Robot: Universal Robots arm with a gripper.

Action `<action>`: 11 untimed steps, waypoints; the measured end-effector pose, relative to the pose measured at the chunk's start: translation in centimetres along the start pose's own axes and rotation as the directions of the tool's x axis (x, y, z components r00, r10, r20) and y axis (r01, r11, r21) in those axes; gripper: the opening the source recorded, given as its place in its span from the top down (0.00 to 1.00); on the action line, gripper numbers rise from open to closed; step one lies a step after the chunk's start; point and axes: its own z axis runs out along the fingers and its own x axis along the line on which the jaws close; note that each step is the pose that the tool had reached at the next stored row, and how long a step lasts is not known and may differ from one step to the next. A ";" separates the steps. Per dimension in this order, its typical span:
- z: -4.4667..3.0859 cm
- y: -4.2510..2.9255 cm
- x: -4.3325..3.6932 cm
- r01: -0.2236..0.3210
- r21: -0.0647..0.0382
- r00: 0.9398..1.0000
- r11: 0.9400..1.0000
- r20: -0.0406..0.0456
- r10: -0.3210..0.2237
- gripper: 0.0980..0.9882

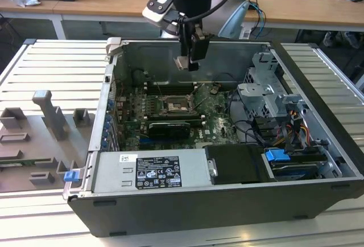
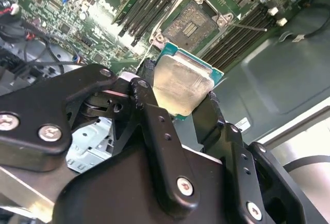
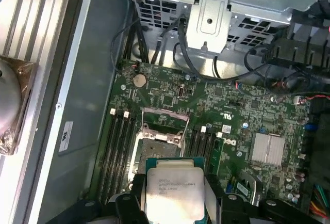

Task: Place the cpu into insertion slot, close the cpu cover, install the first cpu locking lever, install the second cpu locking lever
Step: 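Place the cpu into insertion slot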

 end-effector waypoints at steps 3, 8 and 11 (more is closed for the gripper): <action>0.27 -0.02 0.00 -0.054 0.000 0.999 0.999 0.005 0.054 0.50; 0.64 -0.16 0.08 -0.120 -0.001 0.993 0.993 0.010 0.120 0.50; 0.78 -0.44 0.15 -0.119 -0.001 0.993 0.993 0.010 0.119 0.50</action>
